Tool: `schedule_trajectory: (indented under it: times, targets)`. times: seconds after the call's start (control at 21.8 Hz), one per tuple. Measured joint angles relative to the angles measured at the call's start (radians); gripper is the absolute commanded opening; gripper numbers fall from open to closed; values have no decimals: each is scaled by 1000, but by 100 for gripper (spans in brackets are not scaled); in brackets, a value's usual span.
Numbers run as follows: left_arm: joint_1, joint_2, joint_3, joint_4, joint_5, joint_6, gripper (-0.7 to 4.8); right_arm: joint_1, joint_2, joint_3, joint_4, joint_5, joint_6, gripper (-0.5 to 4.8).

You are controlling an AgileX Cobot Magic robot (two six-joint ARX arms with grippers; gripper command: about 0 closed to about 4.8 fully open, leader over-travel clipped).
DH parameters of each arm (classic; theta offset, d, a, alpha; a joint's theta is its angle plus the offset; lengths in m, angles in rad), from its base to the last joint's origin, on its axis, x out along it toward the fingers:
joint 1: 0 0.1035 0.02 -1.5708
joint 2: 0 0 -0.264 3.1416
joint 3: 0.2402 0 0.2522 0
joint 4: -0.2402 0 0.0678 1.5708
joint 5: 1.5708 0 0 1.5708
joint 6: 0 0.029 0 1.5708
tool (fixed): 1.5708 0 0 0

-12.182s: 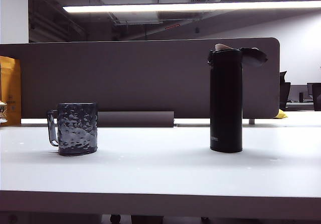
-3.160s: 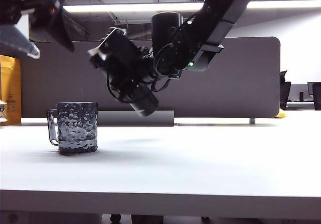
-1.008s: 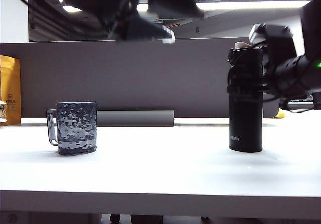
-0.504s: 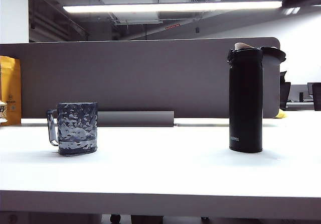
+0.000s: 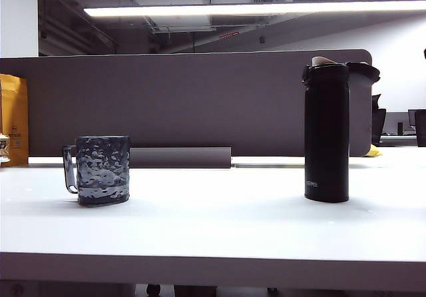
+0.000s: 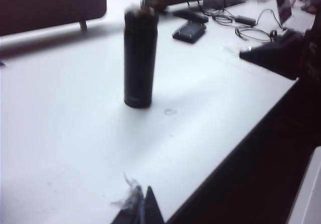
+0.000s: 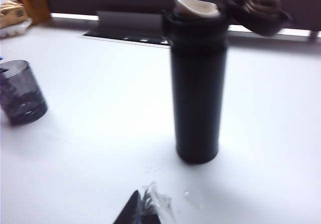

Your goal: Pick up the black thermos, pour some water into the cup, then place the black thermos back on the table.

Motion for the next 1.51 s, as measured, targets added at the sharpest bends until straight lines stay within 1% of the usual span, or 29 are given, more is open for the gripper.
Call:
schedule_trajectory:
  times: [0.14, 0.23, 0.37, 0.46, 0.64, 0.92, 1.01, 1.19, 1.51]
  targets:
    - [0, -21, -111, 111, -3, -9, -6, 0, -72, -67, 66, 5, 1, -8]
    - [0, -16, -172, 180, -7, -20, -6, 0, -109, -105, 81, 5, 1, -8]
    - [0, -13, -248, 281, -29, -74, -6, 0, -150, -158, 76, 5, 2, -8]
    - [0, -15, -293, 320, -33, -116, -6, 0, -176, -179, 63, 6, 4, -8]
    - [0, -18, -343, 328, -34, -171, -6, 0, -222, -204, 71, 6, 7, -8]
    - [0, -18, -383, 346, -36, -182, -6, 0, -275, -211, 26, 8, 13, -8]
    - [0, -18, -396, 334, -37, -186, -6, 0, -287, -211, 8, 8, 25, -8]
    - [0, -18, -396, 336, -37, -186, -5, 0, -313, -212, -79, 8, 31, -8]
    - [0, -18, -396, 339, -32, -186, -5, 0, -318, -233, -106, 10, 35, 1]
